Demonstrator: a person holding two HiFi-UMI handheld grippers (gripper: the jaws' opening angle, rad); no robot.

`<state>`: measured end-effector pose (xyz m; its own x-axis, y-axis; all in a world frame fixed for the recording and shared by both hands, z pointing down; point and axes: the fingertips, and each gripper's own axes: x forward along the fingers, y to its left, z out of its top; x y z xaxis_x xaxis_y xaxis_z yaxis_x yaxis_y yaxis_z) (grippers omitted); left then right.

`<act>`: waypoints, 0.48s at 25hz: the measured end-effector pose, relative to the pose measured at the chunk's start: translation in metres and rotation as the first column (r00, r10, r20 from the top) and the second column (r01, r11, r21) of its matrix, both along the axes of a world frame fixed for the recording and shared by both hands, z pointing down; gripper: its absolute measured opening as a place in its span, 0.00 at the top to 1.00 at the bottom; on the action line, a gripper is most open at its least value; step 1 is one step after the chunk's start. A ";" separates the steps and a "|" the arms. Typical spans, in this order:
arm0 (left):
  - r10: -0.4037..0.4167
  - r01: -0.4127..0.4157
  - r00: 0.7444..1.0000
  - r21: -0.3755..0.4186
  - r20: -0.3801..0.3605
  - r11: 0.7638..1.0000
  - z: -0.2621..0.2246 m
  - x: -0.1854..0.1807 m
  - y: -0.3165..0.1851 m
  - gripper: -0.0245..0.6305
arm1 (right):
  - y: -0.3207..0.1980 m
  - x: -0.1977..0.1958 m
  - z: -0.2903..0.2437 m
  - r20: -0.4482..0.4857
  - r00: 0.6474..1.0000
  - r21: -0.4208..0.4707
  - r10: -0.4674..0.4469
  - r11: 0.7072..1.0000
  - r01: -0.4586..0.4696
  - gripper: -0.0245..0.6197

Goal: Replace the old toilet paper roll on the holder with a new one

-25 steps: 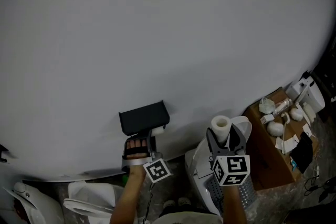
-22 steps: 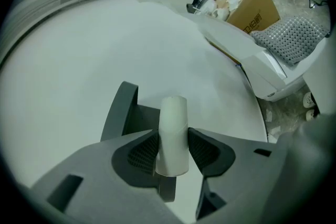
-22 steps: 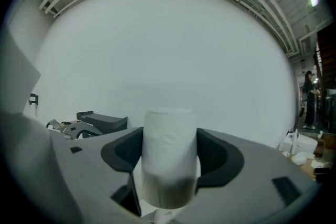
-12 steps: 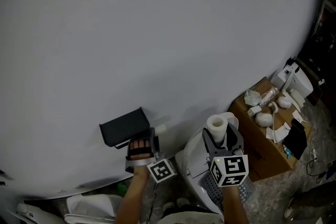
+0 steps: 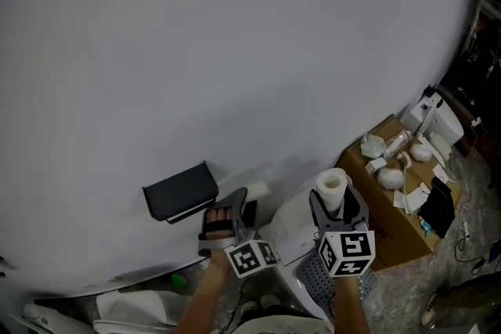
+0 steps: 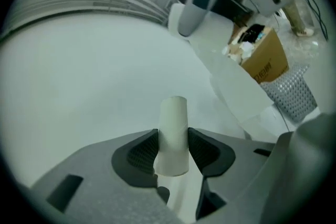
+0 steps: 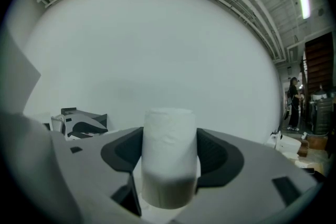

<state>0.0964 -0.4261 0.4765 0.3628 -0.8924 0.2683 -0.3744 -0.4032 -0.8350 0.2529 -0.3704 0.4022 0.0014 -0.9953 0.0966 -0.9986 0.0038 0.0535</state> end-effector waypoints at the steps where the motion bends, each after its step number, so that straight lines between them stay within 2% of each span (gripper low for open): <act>1: -0.001 0.000 0.998 -0.013 -0.059 1.000 -0.006 -0.002 0.002 0.69 | -0.001 -0.002 -0.001 0.000 1.000 0.002 -0.004 1.000 0.004 0.50; 4: -0.011 0.001 0.974 -0.044 -0.225 0.999 -0.029 -0.014 0.007 0.68 | -0.006 -0.012 -0.004 -0.001 1.000 0.013 -0.029 1.000 0.029 0.50; 6: -0.014 -0.006 0.944 -0.059 -0.329 0.998 -0.046 -0.025 0.012 0.68 | -0.010 -0.022 -0.007 -0.001 0.999 0.020 -0.051 0.999 0.051 0.50; 7: -0.015 -0.014 0.921 -0.070 -0.390 0.997 -0.055 -0.032 0.014 0.69 | -0.013 -0.027 -0.008 -0.001 0.998 0.023 -0.062 0.998 0.062 0.50; 9: -0.020 -0.038 0.850 -0.098 -0.527 0.994 -0.072 -0.048 0.020 0.68 | -0.017 -0.039 -0.010 -0.002 0.996 0.029 -0.088 0.996 0.088 0.50; 12: -0.037 -0.070 0.706 -0.122 -0.707 0.990 -0.098 -0.079 0.030 0.68 | -0.022 -0.059 -0.012 -0.003 0.992 0.036 -0.128 0.991 0.128 0.50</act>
